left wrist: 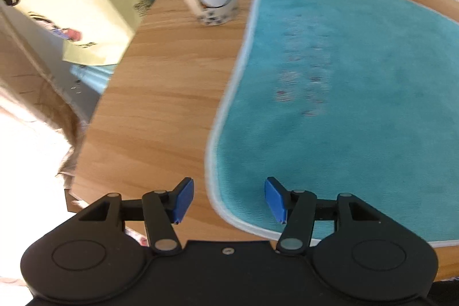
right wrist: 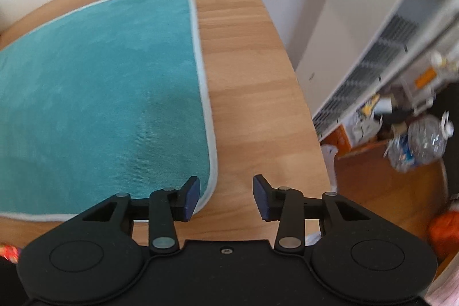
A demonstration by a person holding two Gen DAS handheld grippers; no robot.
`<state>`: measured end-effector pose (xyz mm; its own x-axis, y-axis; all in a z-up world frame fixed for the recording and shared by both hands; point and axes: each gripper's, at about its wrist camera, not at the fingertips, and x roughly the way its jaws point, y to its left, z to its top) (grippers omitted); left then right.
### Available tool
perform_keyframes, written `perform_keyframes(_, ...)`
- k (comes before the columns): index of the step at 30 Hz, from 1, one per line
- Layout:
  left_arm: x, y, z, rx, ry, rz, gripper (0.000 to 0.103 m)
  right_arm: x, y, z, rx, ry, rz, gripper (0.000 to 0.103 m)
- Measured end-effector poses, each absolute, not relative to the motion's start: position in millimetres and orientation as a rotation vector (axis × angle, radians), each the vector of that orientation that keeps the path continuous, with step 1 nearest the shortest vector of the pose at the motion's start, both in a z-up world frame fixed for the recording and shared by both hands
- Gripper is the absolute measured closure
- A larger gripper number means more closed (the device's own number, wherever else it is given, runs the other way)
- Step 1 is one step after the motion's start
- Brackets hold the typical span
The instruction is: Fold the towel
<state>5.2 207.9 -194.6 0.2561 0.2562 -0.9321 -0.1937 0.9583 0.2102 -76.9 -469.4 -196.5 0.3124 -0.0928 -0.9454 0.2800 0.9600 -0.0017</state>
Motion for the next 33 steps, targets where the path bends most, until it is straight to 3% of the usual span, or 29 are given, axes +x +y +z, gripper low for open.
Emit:
perform_keyframes(13, 4.9, 226.2, -196.2, -0.064, 1.268, 0.279, 0.045, -83.6, -479.3, -208.0, 0.423, 1.181, -0.258, 0.057)
perform_keyframes(15, 4.0, 225.6, -195.9, -0.081, 1.261, 0.269, 0.053, -82.7, -477.2, -207.9, 0.416, 1.181, -0.246, 0.057)
perform_keyframes(17, 2.8, 225.1, -195.6, -0.096, 1.252, 0.258, 0.058, -81.3, -472.4, -208.0, 0.41, 1.188, -0.217, 0.069)
perform_keyframes(19, 2.5, 225.2, -195.4, -0.11, 1.247, 0.251, 0.066, -79.8, -467.8, -207.5, 0.398, 1.198, -0.2, 0.071)
perform_keyframes(24, 2.4, 224.4, -194.7, -0.128, 1.244, 0.238, 0.069, -79.7, -468.8, -206.6, 0.412, 1.203, -0.212, 0.073)
perform_keyframes(31, 3.9, 228.9, -190.6, -0.123, 1.263, 0.289, 0.059, -81.6, -469.3, -205.0, 0.443, 1.211, -0.23, 0.073)
perform_keyframes(33, 4.3, 231.6, -191.8, -0.125, 1.269, 0.305, 0.052, -82.8, -468.3, -205.3, 0.448, 1.208, -0.228, 0.073)
